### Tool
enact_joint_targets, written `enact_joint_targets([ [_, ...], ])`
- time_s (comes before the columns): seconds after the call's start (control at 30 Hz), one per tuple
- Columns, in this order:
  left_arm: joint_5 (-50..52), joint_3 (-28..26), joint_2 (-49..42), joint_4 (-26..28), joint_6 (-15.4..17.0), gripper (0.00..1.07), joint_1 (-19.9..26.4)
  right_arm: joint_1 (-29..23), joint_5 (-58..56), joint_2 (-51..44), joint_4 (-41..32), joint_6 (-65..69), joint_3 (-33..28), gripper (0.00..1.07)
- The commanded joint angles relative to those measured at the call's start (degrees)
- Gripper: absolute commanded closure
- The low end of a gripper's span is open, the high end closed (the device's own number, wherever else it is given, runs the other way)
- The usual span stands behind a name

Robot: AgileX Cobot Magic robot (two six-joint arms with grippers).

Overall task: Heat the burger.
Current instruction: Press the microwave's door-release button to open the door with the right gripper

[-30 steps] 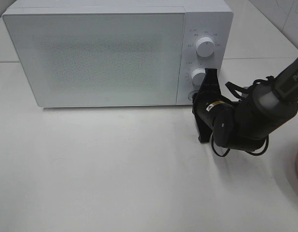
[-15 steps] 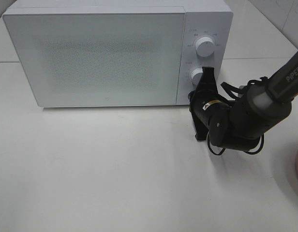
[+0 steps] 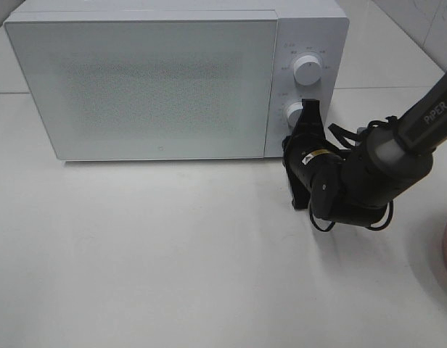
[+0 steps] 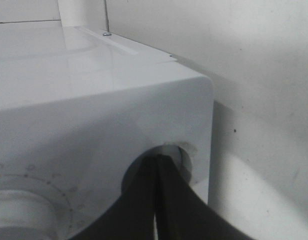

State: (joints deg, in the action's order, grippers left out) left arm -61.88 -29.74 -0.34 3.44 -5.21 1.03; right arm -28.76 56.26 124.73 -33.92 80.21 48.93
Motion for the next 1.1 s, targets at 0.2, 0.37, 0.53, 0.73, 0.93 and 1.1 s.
enact_joint_targets([
  [0.2, 0.63, 0.23, -1.2, 0.34, -0.06, 0.09, -0.34, 1.38, 10.31, 1.32, 1.2, -1.43, 4.07, 1.07],
  [0.37, 0.63, 0.23, -1.2, 0.34, -0.06, 0.09, -0.34, 1.38, 10.08, 1.95, 1.32, -2.69, 5.16, 1.07],
  [0.53, 0.63, 0.23, -1.2, 0.34, -0.06, 0.09, -0.34, 1.38, 6.76, 1.95, -0.74, -5.33, 5.21, 1.07],
  [0.73, 0.63, 0.23, -1.2, 0.34, -0.06, 0.09, -0.34, 1.38, 4.13, 1.83, -0.06, -5.5, 4.41, 1.07],
  [0.93, 0.63, 0.23, -1.2, 0.34, -0.06, 0.09, -0.34, 1.38, 4.07, -0.57, 0.0, -6.3, 1.2, 1.07],
  [1.1, 0.63, 0.23, -1.2, 0.34, -0.06, 0.09, -0.34, 1.32, 0.34, -3.61, 0.17, -7.68, -2.58, 1.07],
])
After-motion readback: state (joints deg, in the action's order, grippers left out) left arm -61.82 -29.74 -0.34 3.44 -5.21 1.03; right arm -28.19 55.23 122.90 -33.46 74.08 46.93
